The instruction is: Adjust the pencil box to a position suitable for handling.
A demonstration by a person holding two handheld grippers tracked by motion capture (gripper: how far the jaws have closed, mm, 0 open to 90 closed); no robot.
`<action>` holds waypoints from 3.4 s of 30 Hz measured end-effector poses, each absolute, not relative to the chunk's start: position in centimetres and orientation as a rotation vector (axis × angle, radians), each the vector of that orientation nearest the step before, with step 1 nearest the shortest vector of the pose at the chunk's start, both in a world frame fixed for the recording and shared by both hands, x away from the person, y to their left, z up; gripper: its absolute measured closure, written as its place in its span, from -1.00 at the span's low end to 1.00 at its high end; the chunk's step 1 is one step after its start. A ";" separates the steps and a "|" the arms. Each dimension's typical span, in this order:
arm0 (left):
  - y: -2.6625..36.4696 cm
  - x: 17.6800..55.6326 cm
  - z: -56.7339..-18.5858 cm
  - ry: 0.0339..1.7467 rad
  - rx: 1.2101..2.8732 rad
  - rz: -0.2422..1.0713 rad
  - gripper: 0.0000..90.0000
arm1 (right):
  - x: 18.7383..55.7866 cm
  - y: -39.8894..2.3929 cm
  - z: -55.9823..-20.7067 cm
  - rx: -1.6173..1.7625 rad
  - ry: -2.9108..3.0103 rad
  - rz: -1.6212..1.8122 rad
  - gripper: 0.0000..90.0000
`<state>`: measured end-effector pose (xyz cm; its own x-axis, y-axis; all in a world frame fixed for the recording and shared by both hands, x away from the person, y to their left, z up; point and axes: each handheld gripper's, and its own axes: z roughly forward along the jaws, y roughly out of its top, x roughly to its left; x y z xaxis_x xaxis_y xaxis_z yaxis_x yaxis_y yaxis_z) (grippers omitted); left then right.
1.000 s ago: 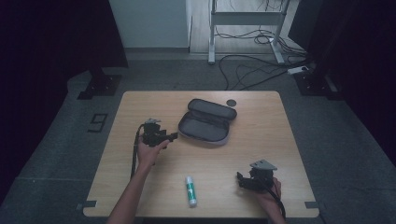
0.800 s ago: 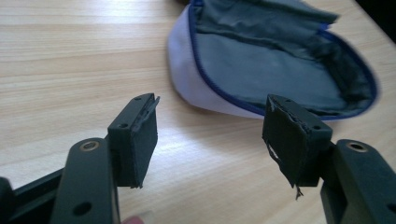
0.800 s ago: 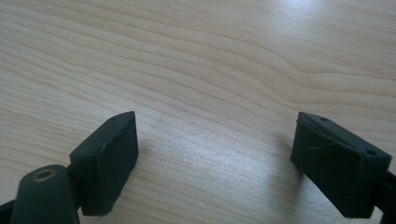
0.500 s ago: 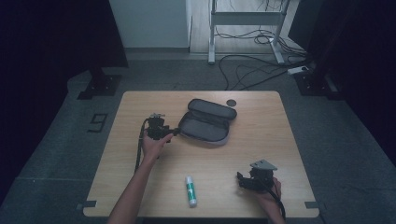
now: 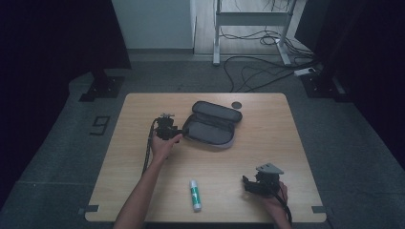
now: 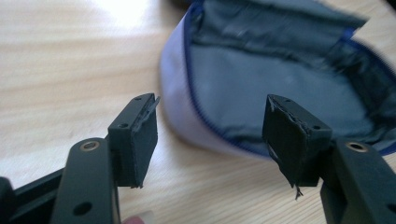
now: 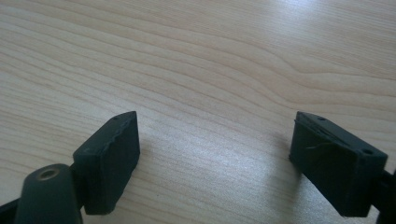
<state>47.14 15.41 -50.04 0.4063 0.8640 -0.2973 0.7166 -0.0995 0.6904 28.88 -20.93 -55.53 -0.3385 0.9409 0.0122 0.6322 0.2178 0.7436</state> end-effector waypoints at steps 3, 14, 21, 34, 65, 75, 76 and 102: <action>14.9 47.7 -50.0 1.363 1.883 0.242 -0.19 | 28.9 -20.9 -55.5 1.453 2.049 0.925 -0.64; 14.6 48.9 -51.4 1.404 1.902 0.249 0.04 | 28.9 -21.0 -55.5 1.451 2.050 0.925 -0.64; 15.1 49.7 -52.7 1.421 1.889 0.217 0.08 | 29.1 -21.1 -55.4 1.449 2.040 0.939 -0.44; 15.3 50.0 -53.1 1.425 1.863 0.181 0.14 | 32.6 -21.5 -52.2 1.449 1.992 1.069 -0.32; 15.5 50.1 -53.9 1.422 1.863 0.144 0.28 | 41.2 -16.7 -51.0 1.432 2.048 1.072 -0.16; 15.5 50.1 -54.0 1.417 1.859 0.150 0.30 | 43.2 -16.2 -50.8 1.430 2.049 1.078 -0.15; 15.5 50.1 -54.0 1.416 1.860 0.152 0.30 | 43.2 -16.2 -50.8 1.430 2.049 1.078 -0.15; 15.2 49.8 -54.0 1.393 1.892 0.197 0.42 | 46.0 -15.7 -53.7 1.540 2.070 1.034 0.21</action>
<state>49.78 15.15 -54.04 0.3917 0.8690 -0.3022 0.7510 -0.1122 0.6507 46.01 -15.74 -53.68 -0.3413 0.9303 0.1348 0.6668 0.1385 0.7322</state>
